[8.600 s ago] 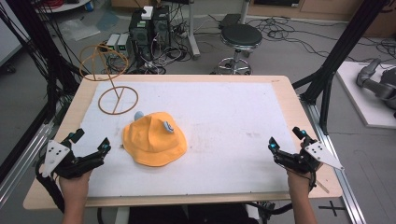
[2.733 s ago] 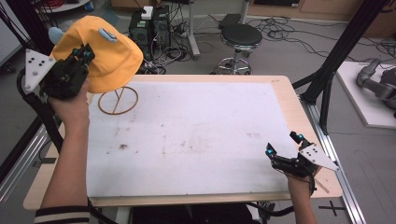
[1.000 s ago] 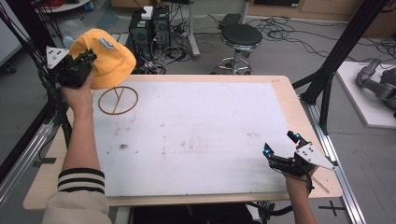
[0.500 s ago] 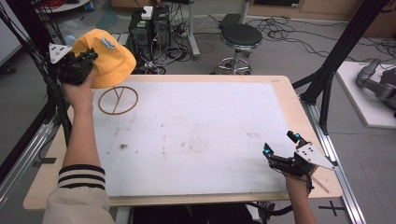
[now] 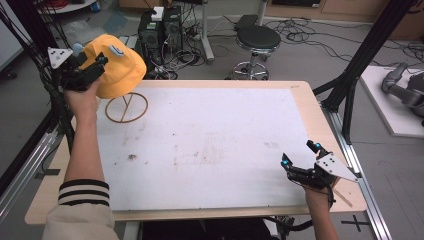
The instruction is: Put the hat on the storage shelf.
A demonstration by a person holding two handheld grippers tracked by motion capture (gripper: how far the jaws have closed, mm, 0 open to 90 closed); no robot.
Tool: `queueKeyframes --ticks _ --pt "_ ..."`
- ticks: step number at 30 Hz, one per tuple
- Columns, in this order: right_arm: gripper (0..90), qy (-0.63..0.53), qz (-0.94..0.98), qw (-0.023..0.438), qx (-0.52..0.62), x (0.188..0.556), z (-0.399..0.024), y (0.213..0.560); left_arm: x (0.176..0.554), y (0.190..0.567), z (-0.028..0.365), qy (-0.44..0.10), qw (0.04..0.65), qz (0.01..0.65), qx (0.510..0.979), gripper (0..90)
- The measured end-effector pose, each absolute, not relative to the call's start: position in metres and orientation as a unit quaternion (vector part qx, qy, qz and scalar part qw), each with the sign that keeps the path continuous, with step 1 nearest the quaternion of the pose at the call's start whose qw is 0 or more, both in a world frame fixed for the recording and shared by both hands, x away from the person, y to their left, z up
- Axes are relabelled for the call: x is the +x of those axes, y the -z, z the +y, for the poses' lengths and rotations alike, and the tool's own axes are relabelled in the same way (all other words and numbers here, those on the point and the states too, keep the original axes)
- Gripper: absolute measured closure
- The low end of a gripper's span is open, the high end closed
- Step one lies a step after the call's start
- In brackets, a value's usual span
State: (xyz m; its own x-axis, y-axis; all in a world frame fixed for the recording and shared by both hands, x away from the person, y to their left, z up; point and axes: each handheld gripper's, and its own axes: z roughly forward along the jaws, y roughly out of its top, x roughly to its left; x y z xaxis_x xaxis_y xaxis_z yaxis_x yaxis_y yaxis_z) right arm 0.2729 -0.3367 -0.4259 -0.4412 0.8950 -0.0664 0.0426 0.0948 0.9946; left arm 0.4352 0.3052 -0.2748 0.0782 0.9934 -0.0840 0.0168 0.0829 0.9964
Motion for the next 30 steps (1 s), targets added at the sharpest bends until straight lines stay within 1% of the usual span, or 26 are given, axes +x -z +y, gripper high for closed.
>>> queueKeyframes --ticks 1,2,7,10,15,16,21,22,23,24,30 --pt "3.1 -0.563 0.636 0.379 0.369 0.273 -0.337 0.426 0.435 0.275 0.305 -0.455 0.536 0.504 0.501 34.0" --pt "3.2 -0.563 0.635 0.378 0.369 0.273 -0.336 0.426 0.432 0.274 0.306 -0.458 0.541 0.5 0.498 34.0" --pt "3.1 -0.564 0.636 0.377 0.368 0.273 -0.335 0.426 0.419 0.271 0.311 -0.456 0.558 0.485 0.495 21.5" --pt "3.2 -0.565 0.636 0.377 0.367 0.273 -0.335 0.426 0.409 0.267 0.309 -0.455 0.57 0.472 0.495 18.2" --pt "3.1 -0.567 0.63 0.377 0.373 0.273 -0.338 0.425 0.396 0.261 0.305 -0.459 0.578 0.456 0.497 15.9" --pt "3.1 -0.569 0.628 0.375 0.376 0.273 -0.338 0.425 0.387 0.259 0.304 -0.462 0.582 0.448 0.497 15.5" --pt "3.1 -0.573 0.62 0.375 0.382 0.273 -0.342 0.425 0.371 0.257 0.301 -0.464 0.589 0.437 0.497 15.4" --pt "3.1 -0.574 0.619 0.376 0.382 0.273 -0.343 0.425 0.361 0.256 0.3 -0.464 0.591 0.432 0.499 15.4" --pt "3.1 -0.574 0.619 0.376 0.382 0.273 -0.343 0.425 0.361 0.256 0.3 -0.464 0.591 0.432 0.499 15.4" --pt "3.1 -0.575 0.617 0.373 0.385 0.273 -0.344 0.425 0.351 0.256 0.3 -0.466 0.596 0.424 0.498 15.3" --pt "3.1 -0.577 0.615 0.373 0.386 0.275 -0.346 0.425 0.323 0.26 0.297 -0.471 0.598 0.41 0.503 15.1"
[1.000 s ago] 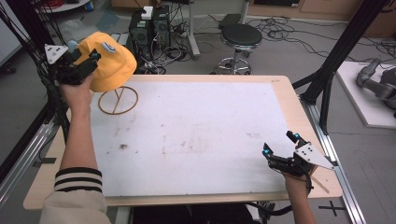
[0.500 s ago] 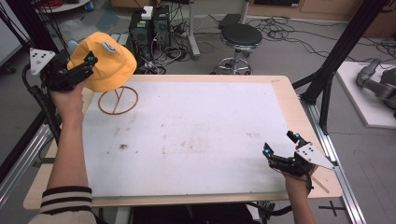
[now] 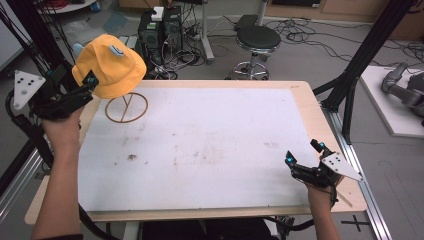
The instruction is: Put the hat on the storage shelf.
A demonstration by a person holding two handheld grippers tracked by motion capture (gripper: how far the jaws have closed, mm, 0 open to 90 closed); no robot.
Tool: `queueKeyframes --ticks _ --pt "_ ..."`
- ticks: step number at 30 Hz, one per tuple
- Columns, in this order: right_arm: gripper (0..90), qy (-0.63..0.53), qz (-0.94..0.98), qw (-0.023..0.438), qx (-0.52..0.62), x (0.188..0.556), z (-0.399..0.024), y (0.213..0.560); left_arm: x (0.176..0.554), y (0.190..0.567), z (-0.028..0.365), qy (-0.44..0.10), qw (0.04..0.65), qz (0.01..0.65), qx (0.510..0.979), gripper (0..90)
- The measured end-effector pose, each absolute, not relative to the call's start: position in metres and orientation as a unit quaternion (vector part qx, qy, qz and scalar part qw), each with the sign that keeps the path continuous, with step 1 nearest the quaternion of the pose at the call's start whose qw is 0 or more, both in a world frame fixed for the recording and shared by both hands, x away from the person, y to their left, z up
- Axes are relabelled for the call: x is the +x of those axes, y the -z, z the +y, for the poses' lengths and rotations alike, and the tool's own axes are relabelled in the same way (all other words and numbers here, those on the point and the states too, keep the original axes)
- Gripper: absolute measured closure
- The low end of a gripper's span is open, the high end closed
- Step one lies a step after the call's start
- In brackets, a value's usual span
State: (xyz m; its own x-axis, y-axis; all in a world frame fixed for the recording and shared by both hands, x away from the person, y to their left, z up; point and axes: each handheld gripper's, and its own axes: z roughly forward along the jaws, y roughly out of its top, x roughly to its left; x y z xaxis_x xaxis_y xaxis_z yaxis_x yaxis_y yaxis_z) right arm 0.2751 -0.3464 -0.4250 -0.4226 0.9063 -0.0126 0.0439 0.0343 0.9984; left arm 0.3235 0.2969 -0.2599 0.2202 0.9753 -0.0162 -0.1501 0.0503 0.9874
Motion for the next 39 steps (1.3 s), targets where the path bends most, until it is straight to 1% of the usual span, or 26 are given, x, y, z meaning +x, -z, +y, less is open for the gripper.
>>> queueKeyframes --ticks 3,6,9,10,13,20,23,28,31,32,34,36,39 --pt "3.1 -0.578 0.613 0.372 0.39 0.277 -0.347 0.426 0.313 0.265 0.294 -0.471 0.601 0.406 0.502 15.1" --pt "3.1 -0.578 0.613 0.372 0.391 0.279 -0.348 0.426 0.295 0.278 0.287 -0.47 0.599 0.401 0.509 15.0" --pt "3.1 -0.58 0.609 0.372 0.392 0.28 -0.347 0.426 0.289 0.285 0.283 -0.469 0.599 0.399 0.512 15.0" --pt "3.1 -0.58 0.61 0.371 0.392 0.28 -0.347 0.426 0.282 0.293 0.279 -0.471 0.594 0.397 0.518 15.0" --pt "3.1 -0.58 0.61 0.371 0.392 0.281 -0.347 0.426 0.276 0.302 0.275 -0.473 0.59 0.398 0.52 14.9" --pt "3.1 -0.585 0.605 0.37 0.393 0.282 -0.349 0.425 0.257 0.327 0.272 -0.458 0.593 0.412 0.519 15.0" --pt "3.1 -0.587 0.604 0.367 0.395 0.283 -0.349 0.425 0.254 0.333 0.272 -0.453 0.592 0.417 0.52 14.9" --pt "3.1 -0.59 0.602 0.366 0.394 0.283 -0.35 0.425 0.247 0.359 0.272 -0.444 0.589 0.429 0.522 14.9" --pt "3.1 -0.59 0.602 0.363 0.396 0.282 -0.349 0.425 0.246 0.367 0.274 -0.44 0.594 0.431 0.517 14.9" --pt "3.1 -0.591 0.602 0.36 0.398 0.282 -0.348 0.425 0.244 0.375 0.276 -0.436 0.603 0.434 0.509 14.9" --pt "3.1 -0.59 0.603 0.363 0.395 0.282 -0.348 0.425 0.244 0.384 0.277 -0.429 0.606 0.438 0.507 14.8" --pt "3.1 -0.588 0.604 0.364 0.395 0.283 -0.348 0.425 0.245 0.387 0.277 -0.425 0.6 0.441 0.514 14.8" --pt "3.1 -0.586 0.605 0.366 0.396 0.285 -0.347 0.426 0.245 0.387 0.277 -0.427 0.601 0.439 0.513 14.7"
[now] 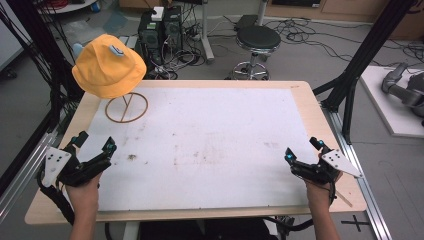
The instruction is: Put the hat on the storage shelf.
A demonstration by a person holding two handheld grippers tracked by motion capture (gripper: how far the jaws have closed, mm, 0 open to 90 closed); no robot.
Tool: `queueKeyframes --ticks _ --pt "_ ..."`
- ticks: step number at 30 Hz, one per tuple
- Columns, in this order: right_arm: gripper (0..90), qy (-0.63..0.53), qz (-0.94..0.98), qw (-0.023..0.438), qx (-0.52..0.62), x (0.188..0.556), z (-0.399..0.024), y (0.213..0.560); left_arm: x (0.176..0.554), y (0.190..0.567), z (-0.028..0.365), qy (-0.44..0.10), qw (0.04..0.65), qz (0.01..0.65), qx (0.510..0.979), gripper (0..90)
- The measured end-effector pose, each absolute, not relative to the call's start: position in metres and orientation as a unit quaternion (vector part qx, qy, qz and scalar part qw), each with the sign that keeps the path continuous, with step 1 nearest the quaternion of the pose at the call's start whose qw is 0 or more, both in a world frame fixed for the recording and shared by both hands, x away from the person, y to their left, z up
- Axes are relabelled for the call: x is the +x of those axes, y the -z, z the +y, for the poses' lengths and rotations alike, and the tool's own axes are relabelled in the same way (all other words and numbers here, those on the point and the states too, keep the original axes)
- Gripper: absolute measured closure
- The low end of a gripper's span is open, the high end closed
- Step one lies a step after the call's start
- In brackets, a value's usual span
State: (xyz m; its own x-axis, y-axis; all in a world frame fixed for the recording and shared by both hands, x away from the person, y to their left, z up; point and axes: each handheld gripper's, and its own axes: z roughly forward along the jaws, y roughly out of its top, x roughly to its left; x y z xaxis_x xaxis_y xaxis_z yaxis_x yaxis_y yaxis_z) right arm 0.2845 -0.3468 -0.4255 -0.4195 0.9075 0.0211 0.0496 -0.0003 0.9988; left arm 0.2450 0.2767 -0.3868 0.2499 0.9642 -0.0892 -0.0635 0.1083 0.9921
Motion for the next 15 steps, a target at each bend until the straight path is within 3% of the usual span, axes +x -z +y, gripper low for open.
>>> queueKeyframes --ticks 15 --pt "3.1 -0.598 0.6 0.36 0.391 0.2782 -0.3463 0.4234 0.2457 0.3926 0.2743 -0.428 0.601 0.422 0.527 14.7"
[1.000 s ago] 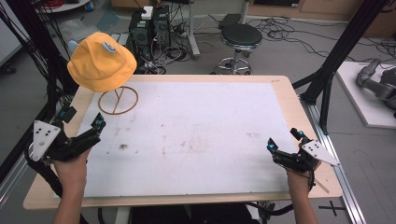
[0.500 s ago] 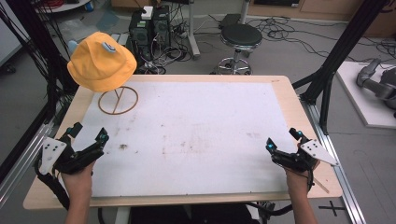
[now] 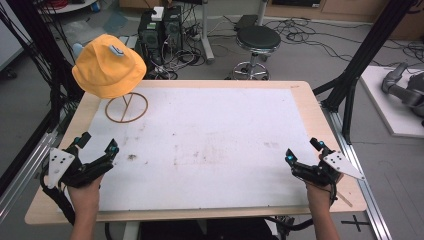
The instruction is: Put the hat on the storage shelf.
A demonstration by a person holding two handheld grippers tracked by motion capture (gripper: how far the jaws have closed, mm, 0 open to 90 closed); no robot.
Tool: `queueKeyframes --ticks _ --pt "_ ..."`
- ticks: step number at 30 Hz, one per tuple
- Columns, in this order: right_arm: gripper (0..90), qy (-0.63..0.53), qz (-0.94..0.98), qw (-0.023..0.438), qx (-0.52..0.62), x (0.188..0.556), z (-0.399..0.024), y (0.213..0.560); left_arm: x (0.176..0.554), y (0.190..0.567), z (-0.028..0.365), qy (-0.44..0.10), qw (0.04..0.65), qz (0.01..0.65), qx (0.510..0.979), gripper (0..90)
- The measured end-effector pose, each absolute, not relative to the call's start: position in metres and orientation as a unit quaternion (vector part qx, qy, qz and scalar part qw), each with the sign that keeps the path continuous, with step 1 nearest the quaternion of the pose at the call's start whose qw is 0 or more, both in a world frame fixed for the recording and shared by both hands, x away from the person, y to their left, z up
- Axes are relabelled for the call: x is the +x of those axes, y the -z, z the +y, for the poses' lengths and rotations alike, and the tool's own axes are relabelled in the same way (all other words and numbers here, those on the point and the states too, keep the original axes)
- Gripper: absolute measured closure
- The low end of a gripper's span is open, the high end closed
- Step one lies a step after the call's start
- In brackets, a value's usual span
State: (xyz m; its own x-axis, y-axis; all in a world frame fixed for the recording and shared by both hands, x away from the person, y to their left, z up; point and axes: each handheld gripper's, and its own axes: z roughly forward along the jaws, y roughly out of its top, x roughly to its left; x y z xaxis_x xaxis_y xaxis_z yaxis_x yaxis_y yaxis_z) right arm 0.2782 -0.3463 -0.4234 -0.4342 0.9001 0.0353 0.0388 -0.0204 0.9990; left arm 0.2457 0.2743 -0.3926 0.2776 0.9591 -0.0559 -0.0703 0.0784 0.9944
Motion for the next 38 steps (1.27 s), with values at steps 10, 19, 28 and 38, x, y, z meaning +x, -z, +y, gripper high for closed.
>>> queueKeyframes --ticks 10,19,28,38 --pt "3.1 -0.607 0.589 0.359 0.395 0.2747 -0.35 0.4226 0.2461 0.3957 0.2735 -0.43 0.596 0.414 0.538 14.7" --pt "3.1 -0.611 0.588 0.359 0.39 0.2736 -0.348 0.4221 0.2477 0.3974 0.271 -0.425 0.595 0.408 0.546 14.7" --pt "3.1 -0.613 0.585 0.366 0.385 0.2727 -0.3488 0.4214 0.2481 0.3978 0.2705 -0.426 0.592 0.404 0.552 14.7" --pt "3.1 -0.611 0.586 0.365 0.388 0.273 -0.348 0.4216 0.2497 0.3983 0.2701 -0.422 0.592 0.402 0.556 14.7"
